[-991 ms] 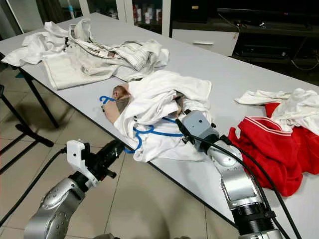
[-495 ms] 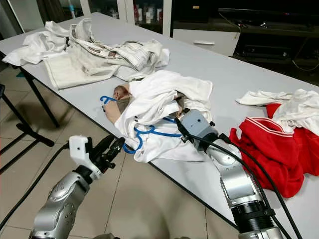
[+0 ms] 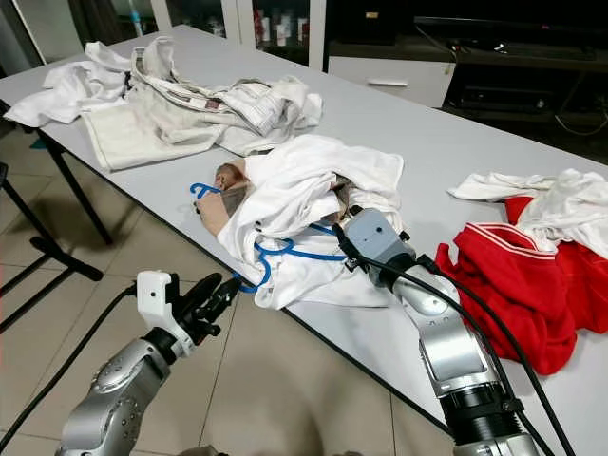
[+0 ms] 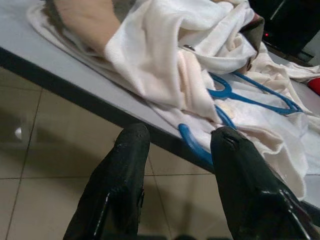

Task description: Hang hanger

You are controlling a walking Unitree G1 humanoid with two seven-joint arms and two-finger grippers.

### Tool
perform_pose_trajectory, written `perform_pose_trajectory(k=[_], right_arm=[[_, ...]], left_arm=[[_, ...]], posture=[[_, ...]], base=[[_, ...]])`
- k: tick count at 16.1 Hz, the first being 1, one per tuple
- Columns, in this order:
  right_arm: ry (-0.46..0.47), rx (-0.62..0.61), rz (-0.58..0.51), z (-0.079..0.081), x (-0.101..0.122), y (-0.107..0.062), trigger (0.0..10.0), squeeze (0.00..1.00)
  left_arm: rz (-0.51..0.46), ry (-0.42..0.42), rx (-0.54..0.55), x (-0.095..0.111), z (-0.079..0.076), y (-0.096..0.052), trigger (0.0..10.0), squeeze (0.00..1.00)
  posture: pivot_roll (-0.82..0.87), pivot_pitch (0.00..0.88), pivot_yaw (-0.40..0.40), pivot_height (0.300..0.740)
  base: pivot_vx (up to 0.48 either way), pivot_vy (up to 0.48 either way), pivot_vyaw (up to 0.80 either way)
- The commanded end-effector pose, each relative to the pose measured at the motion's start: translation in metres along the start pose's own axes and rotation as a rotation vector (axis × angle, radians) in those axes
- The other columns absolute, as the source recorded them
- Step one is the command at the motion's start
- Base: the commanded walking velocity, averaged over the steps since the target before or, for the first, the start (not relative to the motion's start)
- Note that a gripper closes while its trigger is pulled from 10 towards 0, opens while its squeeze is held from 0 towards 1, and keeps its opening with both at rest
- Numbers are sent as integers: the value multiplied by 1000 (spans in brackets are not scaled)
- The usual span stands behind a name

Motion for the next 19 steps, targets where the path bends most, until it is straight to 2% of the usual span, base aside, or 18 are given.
perform_pose_trajectory(k=[1,2,9,10,11,15,18,19], right_arm=[[-11,-8,4,-2,-1,1,10000,0],[-13,-6,2,-2,0,2,10000,0],[-20,-10,-5,-2,2,4,10000,0],[-21,-10,-7,-2,2,4,10000,0],[-22,-11,-10,-2,3,4,10000,0],[-25,-11,-13,-2,4,5,10000,0],[-28,-7,-17,-1,6,6,10000,0],[-29,-7,-18,-1,6,6,10000,0]], left_arm=[[13,-14,-19,-1,-1,2,10000,0],[20,-9,-51,-2,-8,5,10000,0],[59,24,-130,-6,-21,14,10000,0],[74,28,-135,-9,-22,14,9333,0],[76,36,-132,-10,-22,14,10000,0],[80,22,-120,-12,-20,15,10000,0],[80,4,-154,-11,-28,19,10000,0],[76,1,-166,-10,-31,21,7216,0]], posture=[[36,12,16,723],[34,9,16,723],[30,2,22,723],[29,2,21,723],[29,3,21,723],[33,5,17,723],[32,4,13,723],[31,4,13,723]], base=[[0,0,0],[0,0,0],[0,0,0],[0,0,0],[0,0,0],[0,0,0],[0,0,0],[0,0,0]])
Point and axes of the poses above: a point about 5 cm out from each wrist's last joint towards the gripper, its own y axis pointing out of the wrist towards the gripper, its own x axis along the axis of the wrist's last joint, z = x × y, the point moved 6 cm from there along y, pointing out of the wrist towards the gripper, and after that the axes turned 10 degrees about y, right-handed, at the moved point
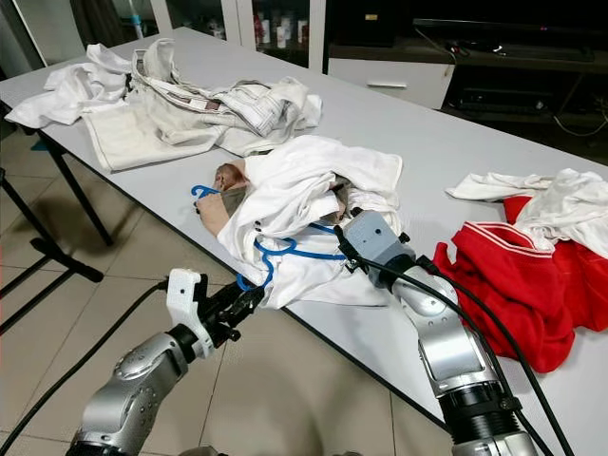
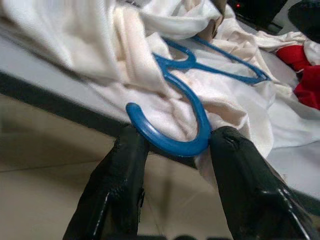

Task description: Hang hanger

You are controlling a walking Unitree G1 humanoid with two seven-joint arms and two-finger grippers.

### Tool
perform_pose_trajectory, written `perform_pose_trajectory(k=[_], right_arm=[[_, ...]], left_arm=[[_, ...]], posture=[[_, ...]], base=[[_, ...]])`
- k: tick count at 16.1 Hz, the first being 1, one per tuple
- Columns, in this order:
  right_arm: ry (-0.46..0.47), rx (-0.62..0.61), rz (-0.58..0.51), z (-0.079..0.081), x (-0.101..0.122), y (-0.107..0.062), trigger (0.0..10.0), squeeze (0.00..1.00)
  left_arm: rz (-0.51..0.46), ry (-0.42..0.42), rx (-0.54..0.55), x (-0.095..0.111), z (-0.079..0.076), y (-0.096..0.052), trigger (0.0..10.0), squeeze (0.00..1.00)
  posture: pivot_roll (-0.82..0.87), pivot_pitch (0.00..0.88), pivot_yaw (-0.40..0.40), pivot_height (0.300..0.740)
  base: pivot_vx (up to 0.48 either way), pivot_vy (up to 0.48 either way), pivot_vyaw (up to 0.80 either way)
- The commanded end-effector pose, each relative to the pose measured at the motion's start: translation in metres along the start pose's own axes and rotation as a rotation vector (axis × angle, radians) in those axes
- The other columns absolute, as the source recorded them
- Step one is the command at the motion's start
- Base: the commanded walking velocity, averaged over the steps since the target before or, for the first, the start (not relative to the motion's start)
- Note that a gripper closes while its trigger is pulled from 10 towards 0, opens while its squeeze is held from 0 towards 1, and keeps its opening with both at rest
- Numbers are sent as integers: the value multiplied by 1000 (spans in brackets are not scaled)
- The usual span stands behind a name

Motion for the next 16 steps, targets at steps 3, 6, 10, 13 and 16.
perform_pose_trajectory(k=[3,6,10,13,16], right_arm=[[-17,-3,-33,-1,10,4,10000,0],[-18,-6,-33,-2,10,4,10000,0],[-20,-9,-36,-3,10,4,10000,0],[-23,-9,-38,-3,11,5,10000,0],[-31,-16,-34,-6,8,2,10000,0]], left_arm=[[-11,8,-47,4,-8,7,0,0],[-48,25,-59,14,-9,10,0,0],[-107,55,-73,33,-10,12,0,0],[-136,60,-75,42,-9,13,0,0],[-157,72,-90,52,-10,22,0,0]], posture=[[29,4,12,723],[27,2,12,723],[35,1,12,723],[32,2,12,723],[21,0,10,723]], base=[[0,0,0],[0,0,0],[0,0,0],[0,0,0],[0,0,0]])
Point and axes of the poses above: a point about 5 cm out from each wrist's last joint towards the gripper, its own y axis pointing out of the wrist towards the gripper, its own x axis along the axis of the wrist's last joint, z = x × y, the point moved 6 cm from there along y, pointing out of the wrist towards the gripper, and after that the axes turned 10 degrees about y, right-handed, at the moved point
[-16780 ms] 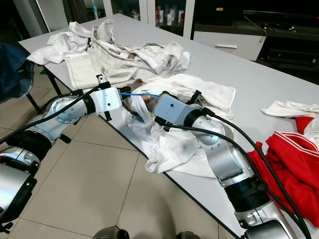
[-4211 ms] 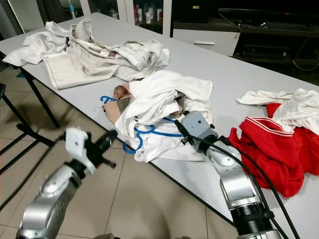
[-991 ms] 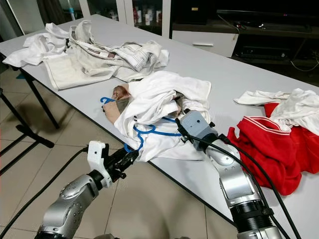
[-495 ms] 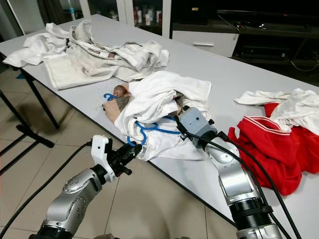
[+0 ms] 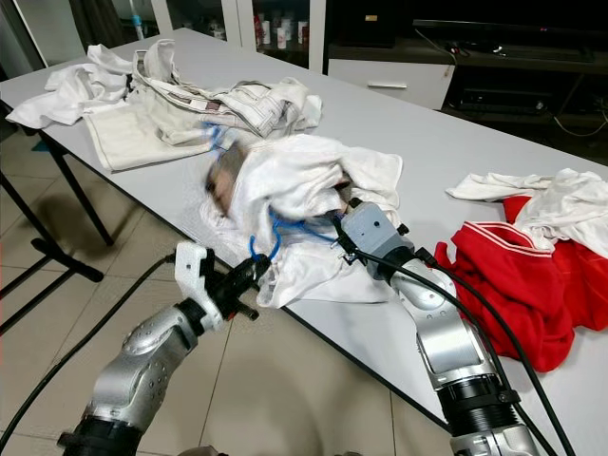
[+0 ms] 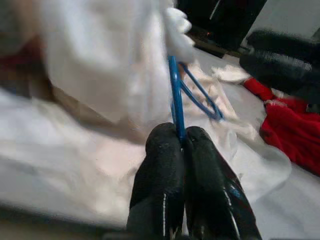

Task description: Hang hanger

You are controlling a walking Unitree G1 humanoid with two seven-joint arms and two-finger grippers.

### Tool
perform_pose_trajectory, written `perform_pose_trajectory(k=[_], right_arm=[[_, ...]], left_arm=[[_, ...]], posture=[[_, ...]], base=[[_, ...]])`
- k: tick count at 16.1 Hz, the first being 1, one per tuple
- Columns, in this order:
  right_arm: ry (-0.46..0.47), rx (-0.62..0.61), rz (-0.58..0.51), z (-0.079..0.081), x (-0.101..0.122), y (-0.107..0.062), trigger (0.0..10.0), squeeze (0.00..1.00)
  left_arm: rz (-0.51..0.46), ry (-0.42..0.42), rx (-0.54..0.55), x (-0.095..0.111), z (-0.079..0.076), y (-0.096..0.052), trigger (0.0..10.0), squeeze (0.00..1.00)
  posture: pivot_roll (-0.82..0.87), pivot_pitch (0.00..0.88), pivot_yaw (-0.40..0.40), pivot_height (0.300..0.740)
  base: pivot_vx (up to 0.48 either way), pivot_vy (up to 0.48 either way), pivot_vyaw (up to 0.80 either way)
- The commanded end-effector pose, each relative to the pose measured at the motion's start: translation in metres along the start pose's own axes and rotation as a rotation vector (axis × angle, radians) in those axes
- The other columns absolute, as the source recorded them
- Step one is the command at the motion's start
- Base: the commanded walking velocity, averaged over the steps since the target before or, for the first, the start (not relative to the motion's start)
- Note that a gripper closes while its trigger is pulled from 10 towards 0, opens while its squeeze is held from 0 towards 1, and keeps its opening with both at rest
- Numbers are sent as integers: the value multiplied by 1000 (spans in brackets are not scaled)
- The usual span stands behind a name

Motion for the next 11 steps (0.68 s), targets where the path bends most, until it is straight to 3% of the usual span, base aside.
perform_pose_trajectory(k=[1,5,9,11], right_arm=[[-11,-9,6,-3,-3,-2,10000,0],[-26,-34,13,-9,-5,-4,10000,0],[-59,-11,22,-3,-8,-4,10000,0],[-142,18,17,3,-8,-4,10000,0]], left_arm=[[-23,18,-8,7,1,5,0,0],[-54,-44,32,17,7,15,0,0],[-82,-99,56,26,10,19,0,0],[-116,-220,100,34,17,19,0,0]], posture=[[19,0,11,723],[10,0,11,723],[17,0,3,723],[17,0,0,723]], base=[[0,0,0],[0,0,0],[0,0,0],[0,0,0]])
Point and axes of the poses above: a point about 5 cm out from each wrist's last joint towards the gripper, its own y axis pointing out of the wrist towards the gripper, its own x axis along the axis of the wrist's last joint, z = x × y, the point moved 6 cm from there along y, pointing out of the wrist towards the gripper, and after that the axes turned 10 degrees about y, right-handed, at the moved point
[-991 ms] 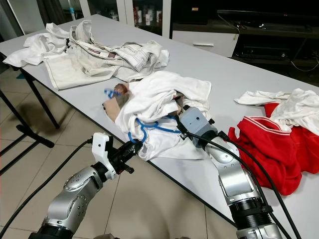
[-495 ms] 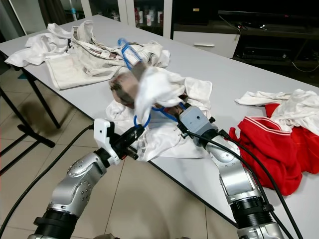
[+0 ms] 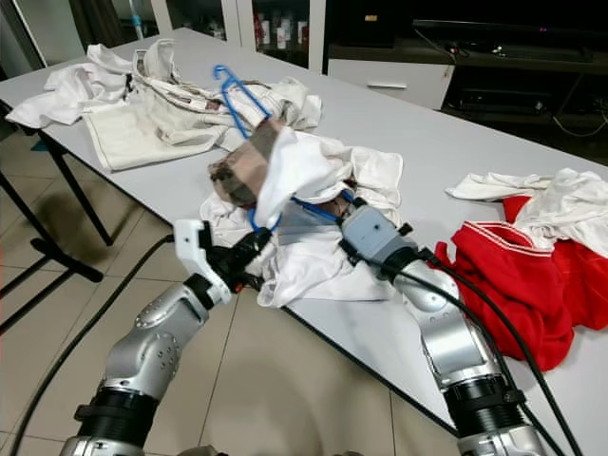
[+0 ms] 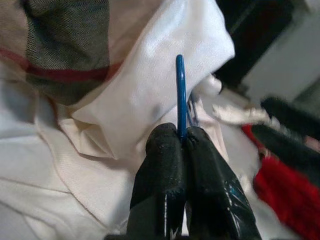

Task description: Hang hanger

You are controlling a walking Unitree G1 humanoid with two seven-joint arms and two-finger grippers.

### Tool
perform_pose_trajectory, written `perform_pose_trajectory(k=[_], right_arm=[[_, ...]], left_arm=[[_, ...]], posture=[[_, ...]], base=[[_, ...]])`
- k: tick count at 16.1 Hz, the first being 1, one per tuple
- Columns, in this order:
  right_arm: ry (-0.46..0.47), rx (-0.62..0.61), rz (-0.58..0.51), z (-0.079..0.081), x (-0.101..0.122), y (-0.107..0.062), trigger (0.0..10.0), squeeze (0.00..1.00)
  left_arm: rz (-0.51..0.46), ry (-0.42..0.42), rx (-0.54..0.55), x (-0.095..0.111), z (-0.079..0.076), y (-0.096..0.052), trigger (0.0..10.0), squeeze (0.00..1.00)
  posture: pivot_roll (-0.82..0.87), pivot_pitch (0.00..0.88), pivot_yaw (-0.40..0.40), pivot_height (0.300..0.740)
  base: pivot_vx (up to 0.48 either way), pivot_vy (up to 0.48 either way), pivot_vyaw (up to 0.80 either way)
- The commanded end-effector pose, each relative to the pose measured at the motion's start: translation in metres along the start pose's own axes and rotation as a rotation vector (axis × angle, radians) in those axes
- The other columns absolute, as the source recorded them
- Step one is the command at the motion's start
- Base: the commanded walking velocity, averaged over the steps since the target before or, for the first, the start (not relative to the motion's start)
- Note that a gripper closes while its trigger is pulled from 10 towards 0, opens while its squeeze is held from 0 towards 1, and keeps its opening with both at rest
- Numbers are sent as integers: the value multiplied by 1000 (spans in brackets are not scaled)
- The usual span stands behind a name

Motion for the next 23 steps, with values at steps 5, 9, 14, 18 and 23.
perform_pose_trajectory(k=[5,9,14,18,23], right_arm=[[-79,39,12,18,-8,-3,10000,0],[-142,-62,-23,6,3,1,10000,0],[-123,-85,-18,20,8,8,10000,318],[-89,24,-36,42,14,5,10000,1000],[-141,-158,30,19,6,21,10000,0]], left_arm=[[-116,-119,-54,46,-19,18,0,0],[-118,-163,-95,56,-32,25,0,0],[-106,-183,-88,54,-31,24,0,0],[-111,-187,-90,57,-32,23,0,0],[-107,-194,-112,57,-38,24,0,0]], posture=[[18,0,-6,723],[6,0,0,723],[13,2,0,723],[13,3,1,723],[9,4,5,723]], base=[[0,0,0],[0,0,0],[0,0,0],[0,0,0],[0,0,0]])
Point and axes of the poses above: a point about 5 cm out from each wrist's last joint towards the gripper, its own y axis pointing out of the wrist towards the gripper, its own x axis along the axis of the wrist's last joint, z = x × y, the point moved 6 cm from there along y, pointing out of the wrist towards the gripper, and after that the axes turned 10 degrees about y, right-handed, at the moved point
